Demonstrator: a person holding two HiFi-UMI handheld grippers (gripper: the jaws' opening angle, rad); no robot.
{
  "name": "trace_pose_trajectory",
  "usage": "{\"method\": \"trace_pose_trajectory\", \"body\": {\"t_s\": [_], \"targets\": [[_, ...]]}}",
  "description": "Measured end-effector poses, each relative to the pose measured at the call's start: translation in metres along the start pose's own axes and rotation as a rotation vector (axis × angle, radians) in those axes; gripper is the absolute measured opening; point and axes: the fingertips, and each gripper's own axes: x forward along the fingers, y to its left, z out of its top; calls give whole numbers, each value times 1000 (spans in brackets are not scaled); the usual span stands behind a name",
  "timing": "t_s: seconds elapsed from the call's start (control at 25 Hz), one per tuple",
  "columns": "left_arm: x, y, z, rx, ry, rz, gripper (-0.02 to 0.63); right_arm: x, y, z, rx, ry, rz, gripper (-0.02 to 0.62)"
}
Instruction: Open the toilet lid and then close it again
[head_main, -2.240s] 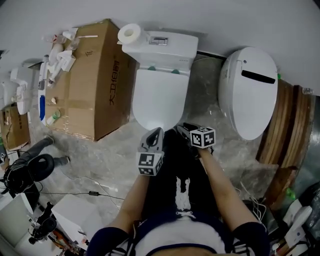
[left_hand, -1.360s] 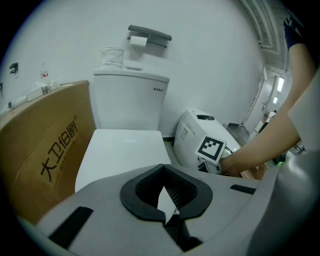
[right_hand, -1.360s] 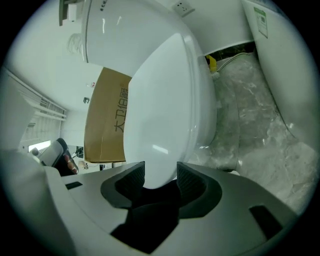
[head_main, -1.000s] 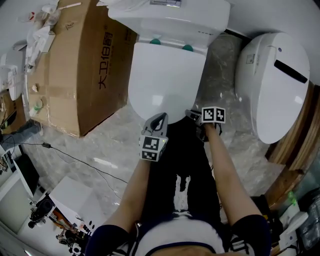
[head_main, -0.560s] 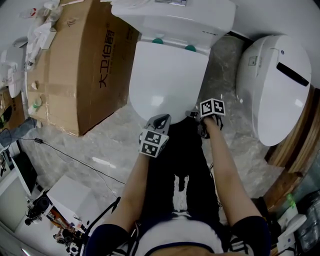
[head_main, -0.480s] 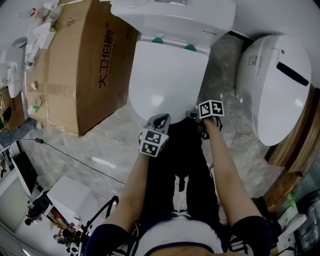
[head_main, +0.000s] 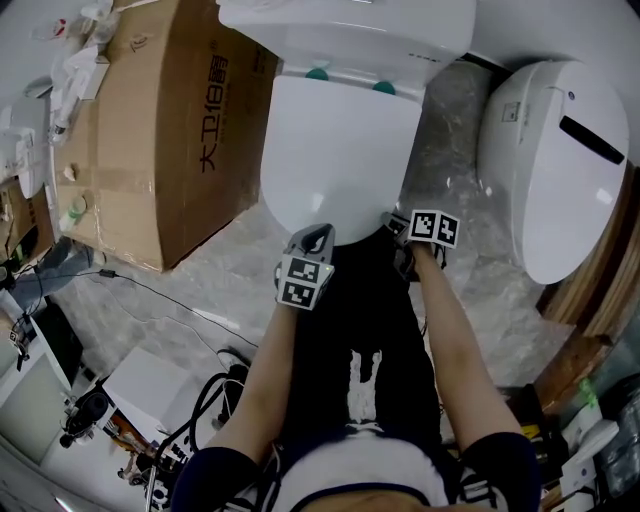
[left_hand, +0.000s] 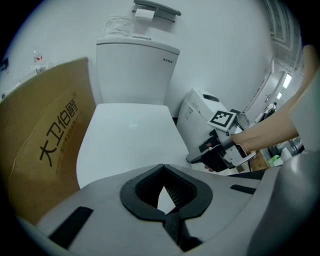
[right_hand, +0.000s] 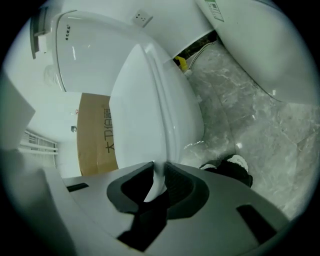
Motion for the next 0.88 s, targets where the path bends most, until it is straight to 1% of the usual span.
{"method": "trace_pose_trajectory", "body": {"t_s": [0.12, 0.24, 0.44, 0.6, 0.68, 0.76, 0.88], "targets": [[-12, 7, -5, -11, 11, 15, 6, -12, 14, -1, -6, 2, 43, 66], [-26, 9, -9, -19, 26, 34, 6, -24, 28, -2, 6, 6, 62, 66], [-64, -2, -6, -33, 19, 55, 6, -51, 55, -1, 45, -15, 84, 66], [-98, -16, -5, -79, 19, 73, 9, -75, 80, 6, 77, -44, 112, 66], [-113, -24, -3, -78, 25, 84, 24, -87, 92, 11, 87, -55, 122, 67], [-122, -32, -1, -55, 39, 91, 61, -97, 103, 15, 97, -66, 132, 69], [-126, -33, 5, -54, 46, 112, 66, -110, 117, 24, 106, -84, 143, 72]]}}
